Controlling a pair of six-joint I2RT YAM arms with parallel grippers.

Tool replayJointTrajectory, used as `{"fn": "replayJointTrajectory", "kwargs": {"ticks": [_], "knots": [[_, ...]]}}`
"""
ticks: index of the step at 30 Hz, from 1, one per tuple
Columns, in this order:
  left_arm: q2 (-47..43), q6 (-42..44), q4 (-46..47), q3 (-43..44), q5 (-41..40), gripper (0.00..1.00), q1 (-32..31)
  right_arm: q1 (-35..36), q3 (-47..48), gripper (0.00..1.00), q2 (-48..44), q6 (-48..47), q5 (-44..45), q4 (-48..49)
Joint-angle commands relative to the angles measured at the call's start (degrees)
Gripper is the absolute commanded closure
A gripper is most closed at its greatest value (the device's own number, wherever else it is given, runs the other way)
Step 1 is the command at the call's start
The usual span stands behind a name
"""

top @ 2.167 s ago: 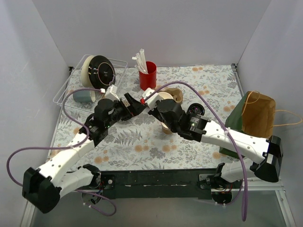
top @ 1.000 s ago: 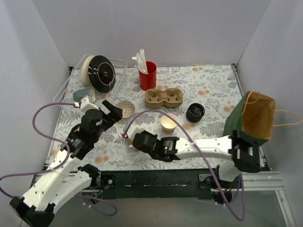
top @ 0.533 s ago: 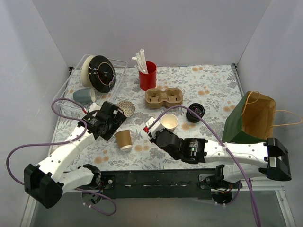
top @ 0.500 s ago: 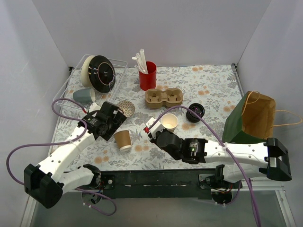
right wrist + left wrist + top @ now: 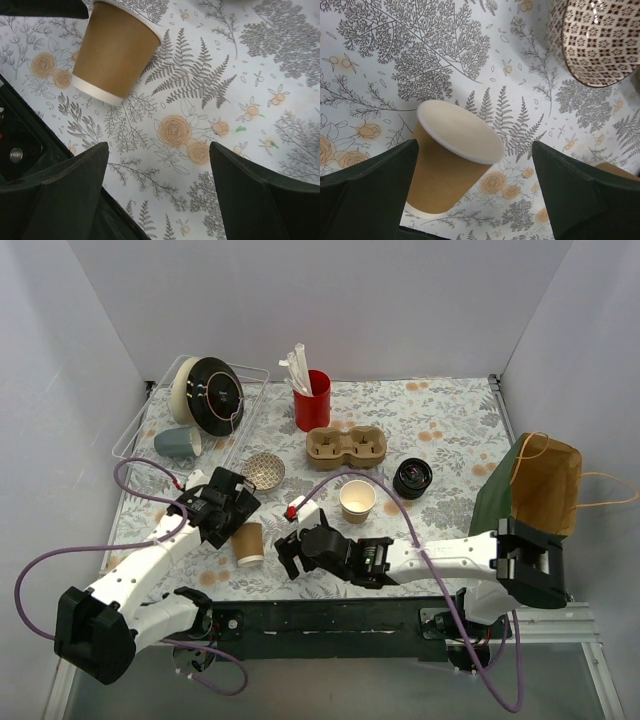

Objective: Pack the takeout coffee

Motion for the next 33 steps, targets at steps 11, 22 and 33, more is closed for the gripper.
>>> {"fn": "replayJointTrajectory", "kwargs": {"ticks": [11, 22, 33], "knots": [[-3.9, -2.3, -1.6, -1.6, -2.8, 0.02, 0.3, 1.4, 11.6, 0.11, 14.2, 16.2, 4.4, 12.4], [-0.6, -10.2, -17.2, 5.3, -10.3, 0.03, 1.7, -16.0, 0.0, 0.19, 2.9, -10.5, -41.0, 25.5], [-9.4, -10.0, -17.7, 1.3, -0.1, 0.08, 1.8, -26.9, 18.7, 0.23, 16.7, -23.3, -77.6, 5.6]]}}
